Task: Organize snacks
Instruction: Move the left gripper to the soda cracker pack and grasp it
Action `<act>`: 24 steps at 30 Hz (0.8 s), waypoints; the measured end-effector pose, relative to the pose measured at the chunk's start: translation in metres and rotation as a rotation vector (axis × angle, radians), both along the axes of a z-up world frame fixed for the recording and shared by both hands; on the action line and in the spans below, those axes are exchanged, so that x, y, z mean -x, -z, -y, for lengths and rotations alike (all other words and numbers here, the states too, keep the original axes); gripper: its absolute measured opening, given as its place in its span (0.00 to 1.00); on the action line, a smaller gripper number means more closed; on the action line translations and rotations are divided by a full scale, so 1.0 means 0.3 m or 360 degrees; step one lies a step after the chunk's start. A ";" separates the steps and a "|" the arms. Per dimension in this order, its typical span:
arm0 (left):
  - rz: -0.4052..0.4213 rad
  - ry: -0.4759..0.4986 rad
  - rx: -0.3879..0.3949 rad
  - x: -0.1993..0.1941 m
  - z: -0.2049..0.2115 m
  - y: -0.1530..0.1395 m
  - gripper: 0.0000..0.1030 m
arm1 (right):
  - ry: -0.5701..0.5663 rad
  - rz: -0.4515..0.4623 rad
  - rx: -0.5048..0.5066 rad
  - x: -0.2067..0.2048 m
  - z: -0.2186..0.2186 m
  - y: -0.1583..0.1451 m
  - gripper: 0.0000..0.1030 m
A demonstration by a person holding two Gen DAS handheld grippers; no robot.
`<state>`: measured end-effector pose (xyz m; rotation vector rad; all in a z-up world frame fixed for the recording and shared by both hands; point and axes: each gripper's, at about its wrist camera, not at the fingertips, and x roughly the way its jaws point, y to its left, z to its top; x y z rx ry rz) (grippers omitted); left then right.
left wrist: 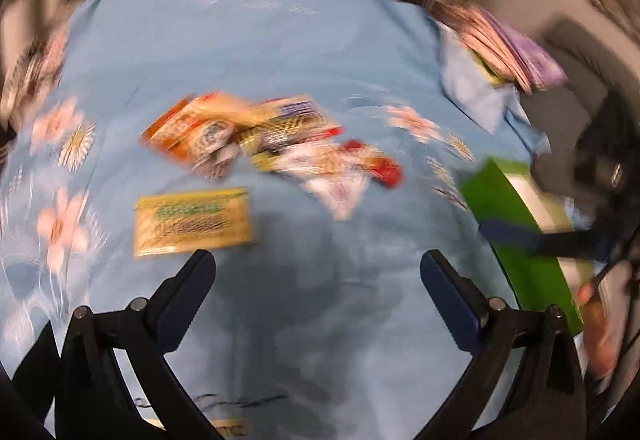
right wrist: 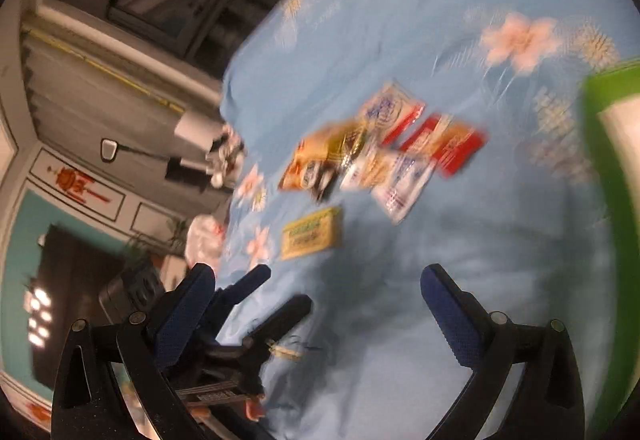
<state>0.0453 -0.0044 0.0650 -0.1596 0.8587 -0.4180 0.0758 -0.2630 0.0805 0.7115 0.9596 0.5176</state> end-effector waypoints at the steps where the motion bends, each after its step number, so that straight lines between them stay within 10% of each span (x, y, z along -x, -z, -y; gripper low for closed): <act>1: -0.0037 -0.0056 0.0042 -0.020 -0.055 0.019 1.00 | -0.0027 -0.0052 -0.0027 -0.031 -0.031 0.032 1.00; 14: -0.0506 -0.0255 0.0636 -0.258 -0.331 0.204 0.99 | -0.0170 -0.0283 -0.0422 -0.271 -0.313 0.327 1.00; 24: -0.0372 -0.0137 0.0779 -0.225 -0.382 0.221 0.98 | -0.0090 -0.0187 -0.0236 -0.256 -0.320 0.286 0.98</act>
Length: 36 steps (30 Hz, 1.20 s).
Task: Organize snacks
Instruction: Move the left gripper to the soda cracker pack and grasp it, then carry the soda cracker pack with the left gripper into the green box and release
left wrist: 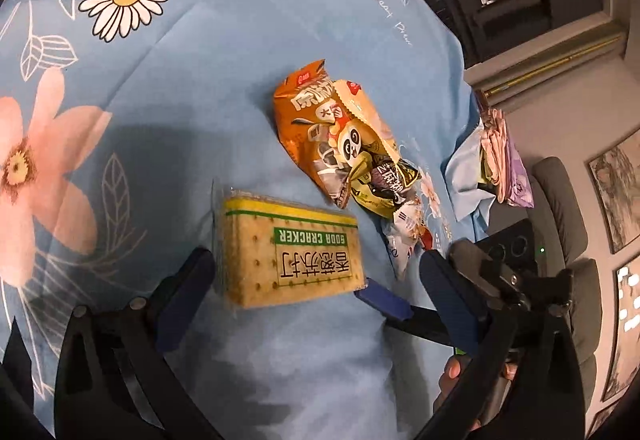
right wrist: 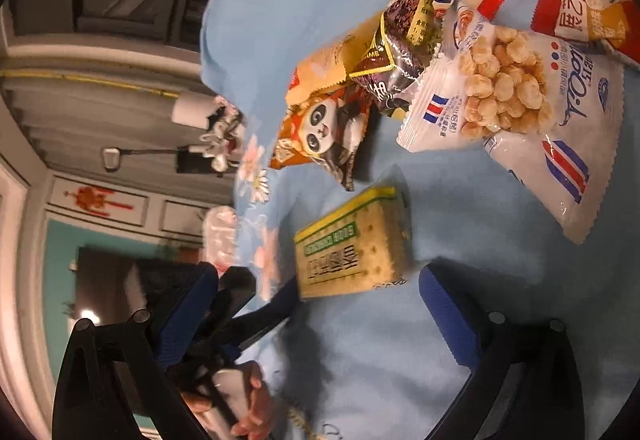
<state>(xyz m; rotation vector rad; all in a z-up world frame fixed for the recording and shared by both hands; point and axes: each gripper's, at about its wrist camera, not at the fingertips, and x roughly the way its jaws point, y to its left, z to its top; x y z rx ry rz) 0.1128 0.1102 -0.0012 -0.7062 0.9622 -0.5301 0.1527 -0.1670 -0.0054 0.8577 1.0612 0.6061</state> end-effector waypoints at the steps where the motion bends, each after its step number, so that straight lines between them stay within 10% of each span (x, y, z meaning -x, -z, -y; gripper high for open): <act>1: -0.0002 -0.0006 0.0006 -0.003 0.001 0.002 0.98 | 0.0013 0.0013 0.0011 -0.016 -0.014 -0.005 0.98; 5: -0.0009 -0.0057 -0.0042 -0.002 -0.003 0.016 0.88 | 0.0089 -0.0001 0.0024 -0.017 0.005 -0.001 0.84; 10: -0.0059 -0.0097 0.0069 -0.025 -0.021 0.039 0.66 | 0.0135 -0.0103 0.0102 -0.034 0.037 0.048 0.35; 17: -0.0085 -0.0119 -0.0024 -0.031 0.000 0.050 0.37 | 0.0137 -0.0071 0.0106 -0.059 0.010 0.053 0.28; 36: -0.0092 -0.0180 -0.0020 -0.002 -0.027 0.000 0.33 | 0.0166 -0.0044 0.0015 -0.030 0.021 0.046 0.23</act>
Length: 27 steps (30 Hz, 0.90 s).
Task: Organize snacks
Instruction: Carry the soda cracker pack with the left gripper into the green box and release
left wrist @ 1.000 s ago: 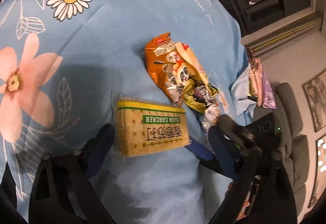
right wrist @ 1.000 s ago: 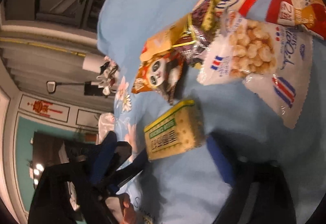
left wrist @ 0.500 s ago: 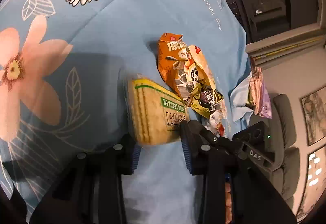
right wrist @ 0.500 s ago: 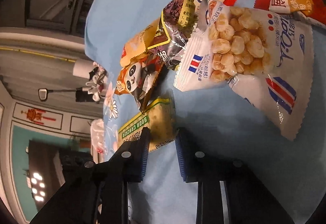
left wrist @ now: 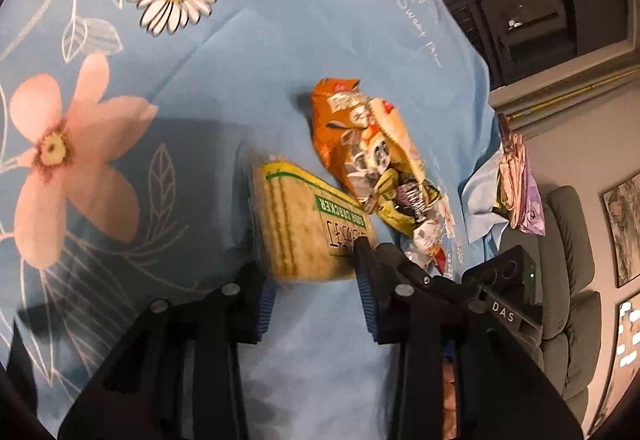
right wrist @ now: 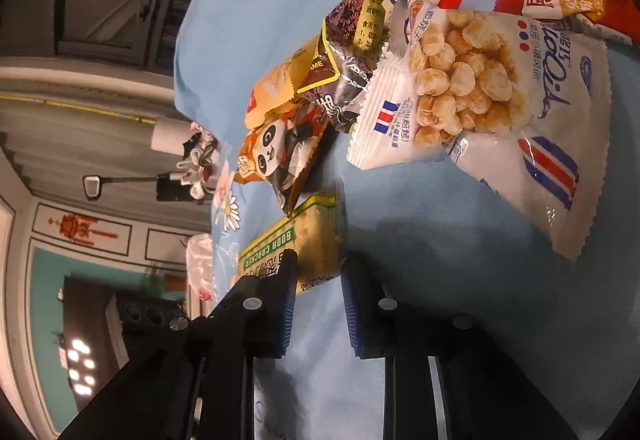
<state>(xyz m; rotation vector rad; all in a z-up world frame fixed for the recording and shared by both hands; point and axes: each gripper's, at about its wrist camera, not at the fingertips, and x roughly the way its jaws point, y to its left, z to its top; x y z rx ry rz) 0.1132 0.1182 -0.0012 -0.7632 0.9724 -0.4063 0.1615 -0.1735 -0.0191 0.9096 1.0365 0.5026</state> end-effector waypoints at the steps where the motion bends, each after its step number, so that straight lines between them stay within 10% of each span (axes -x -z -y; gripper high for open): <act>1: 0.0018 0.0003 -0.0006 0.006 0.002 -0.017 0.33 | 0.0006 0.0010 -0.0007 0.005 0.001 -0.007 0.23; 27: 0.0274 0.0240 0.0324 0.196 0.353 -0.335 0.15 | 0.0309 0.0266 -0.0094 0.321 0.373 -0.304 0.12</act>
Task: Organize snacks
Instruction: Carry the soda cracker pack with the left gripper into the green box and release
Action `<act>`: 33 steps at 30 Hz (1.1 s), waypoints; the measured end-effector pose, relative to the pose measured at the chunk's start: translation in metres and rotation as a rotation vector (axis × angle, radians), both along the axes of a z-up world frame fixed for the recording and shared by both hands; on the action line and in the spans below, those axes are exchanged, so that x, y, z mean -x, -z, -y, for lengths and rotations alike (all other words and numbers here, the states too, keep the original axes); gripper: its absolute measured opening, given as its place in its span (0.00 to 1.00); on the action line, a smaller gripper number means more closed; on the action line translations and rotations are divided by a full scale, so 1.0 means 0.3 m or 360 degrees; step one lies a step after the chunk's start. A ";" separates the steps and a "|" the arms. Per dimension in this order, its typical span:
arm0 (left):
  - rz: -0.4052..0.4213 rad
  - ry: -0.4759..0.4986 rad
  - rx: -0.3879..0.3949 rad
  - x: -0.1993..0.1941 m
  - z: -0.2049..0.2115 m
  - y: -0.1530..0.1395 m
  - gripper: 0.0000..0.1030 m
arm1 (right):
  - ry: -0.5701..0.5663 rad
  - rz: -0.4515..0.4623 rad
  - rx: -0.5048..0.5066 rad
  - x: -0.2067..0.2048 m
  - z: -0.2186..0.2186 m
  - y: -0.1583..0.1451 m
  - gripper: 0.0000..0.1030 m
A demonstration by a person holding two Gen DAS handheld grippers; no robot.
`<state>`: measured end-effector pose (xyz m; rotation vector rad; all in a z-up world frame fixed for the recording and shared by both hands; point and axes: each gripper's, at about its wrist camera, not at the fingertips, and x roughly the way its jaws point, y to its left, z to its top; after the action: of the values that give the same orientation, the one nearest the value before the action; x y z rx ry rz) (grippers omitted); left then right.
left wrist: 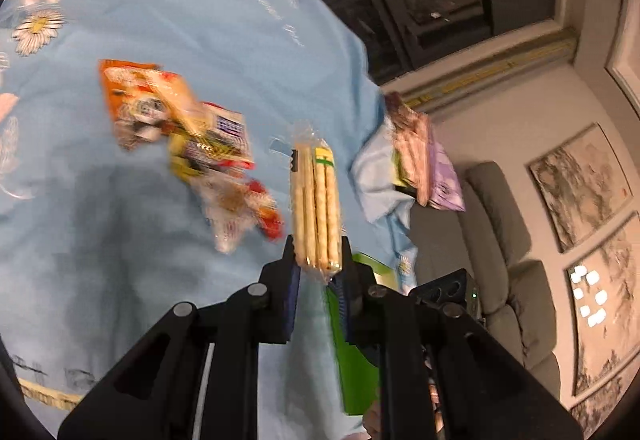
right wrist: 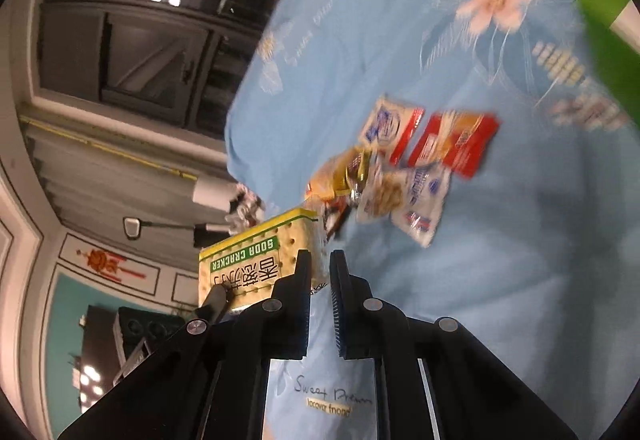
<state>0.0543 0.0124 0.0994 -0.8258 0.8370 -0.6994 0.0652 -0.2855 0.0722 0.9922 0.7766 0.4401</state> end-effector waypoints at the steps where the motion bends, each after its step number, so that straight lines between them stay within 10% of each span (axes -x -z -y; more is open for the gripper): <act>1: 0.0014 0.0028 0.0009 0.007 0.031 -0.018 0.15 | 0.0024 0.0018 -0.0009 0.021 0.031 -0.016 0.12; 15: -0.0008 0.0589 -0.0054 0.138 0.804 0.030 0.17 | 0.0626 -0.0060 0.0167 0.506 0.633 -0.033 0.12; 17: 0.0002 0.0603 -0.0180 0.159 0.885 0.052 0.26 | 0.0665 -0.0138 0.0181 0.533 0.662 0.001 0.12; 21: 0.0066 0.0678 -0.0385 0.197 0.961 0.052 0.91 | 0.0674 -0.0212 0.0293 0.559 0.686 0.023 0.12; 23: 0.0156 0.0715 -0.0417 0.216 0.950 0.022 1.00 | 0.0656 -0.0256 0.0389 0.545 0.673 0.008 0.15; 28: 0.0563 0.0597 -0.0691 0.268 0.874 -0.097 1.00 | 0.0646 -0.0250 0.0503 0.534 0.631 -0.050 0.87; 33: 0.0586 0.0411 -0.0922 0.227 0.735 -0.101 1.00 | 0.0559 -0.0180 0.0637 0.513 0.581 -0.111 0.92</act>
<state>-0.0139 -0.2081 0.1296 -0.0622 0.7579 -0.7528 -0.0885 -0.4598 0.1055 0.7587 0.7366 -0.0766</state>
